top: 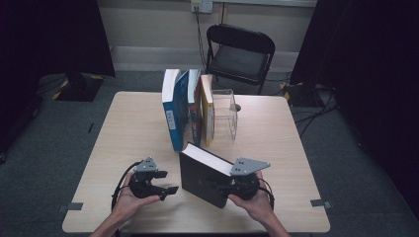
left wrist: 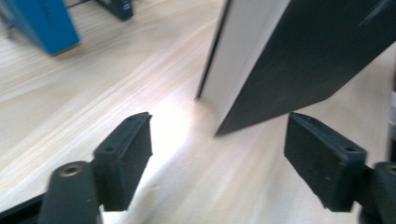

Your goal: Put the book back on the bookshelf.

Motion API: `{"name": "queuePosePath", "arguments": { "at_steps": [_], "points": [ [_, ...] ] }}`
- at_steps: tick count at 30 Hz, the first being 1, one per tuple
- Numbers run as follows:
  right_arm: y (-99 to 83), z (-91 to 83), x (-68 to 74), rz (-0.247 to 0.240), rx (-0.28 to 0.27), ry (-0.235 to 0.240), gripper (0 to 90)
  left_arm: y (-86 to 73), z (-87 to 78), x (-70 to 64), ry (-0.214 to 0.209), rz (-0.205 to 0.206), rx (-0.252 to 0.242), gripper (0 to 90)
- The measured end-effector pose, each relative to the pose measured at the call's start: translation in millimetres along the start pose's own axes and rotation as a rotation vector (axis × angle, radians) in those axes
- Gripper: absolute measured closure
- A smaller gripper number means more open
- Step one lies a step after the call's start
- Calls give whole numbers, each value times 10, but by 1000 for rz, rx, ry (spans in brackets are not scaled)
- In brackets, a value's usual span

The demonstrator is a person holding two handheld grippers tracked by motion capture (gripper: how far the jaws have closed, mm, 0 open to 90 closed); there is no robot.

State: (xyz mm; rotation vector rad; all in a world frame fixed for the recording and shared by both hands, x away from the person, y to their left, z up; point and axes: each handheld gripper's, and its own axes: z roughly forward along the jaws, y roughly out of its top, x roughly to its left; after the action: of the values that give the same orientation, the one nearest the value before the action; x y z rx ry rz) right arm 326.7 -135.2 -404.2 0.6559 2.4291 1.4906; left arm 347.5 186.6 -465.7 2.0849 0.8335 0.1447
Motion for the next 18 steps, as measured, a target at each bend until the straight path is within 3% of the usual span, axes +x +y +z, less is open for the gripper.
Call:
{"name": "queuePosePath", "arguments": {
  "at_steps": [1,3,5,7,9,12,13,18],
  "points": [
    [-22,-50,-48,8,0,-22,520,-9,29,27,62,-7,19,205],
    [-49,-108,-102,20,0,-49,520,-17,44,46,79,-19,30,188],
    [-77,-168,-157,31,-2,-77,521,-47,58,98,140,-23,76,169],
    [-102,-222,-212,43,-3,-105,521,-66,74,144,185,-74,107,162],
    [-118,-265,-272,63,-4,-129,521,-87,95,179,261,-86,134,160],
    [-134,-306,-358,92,-6,-168,521,-104,107,232,284,-103,168,164],
    [-137,-315,-383,97,-6,-180,521,-129,113,264,345,-103,169,161],
    [-132,-317,-486,120,-9,-220,521,-159,81,327,379,-120,154,150]
  ]
}}
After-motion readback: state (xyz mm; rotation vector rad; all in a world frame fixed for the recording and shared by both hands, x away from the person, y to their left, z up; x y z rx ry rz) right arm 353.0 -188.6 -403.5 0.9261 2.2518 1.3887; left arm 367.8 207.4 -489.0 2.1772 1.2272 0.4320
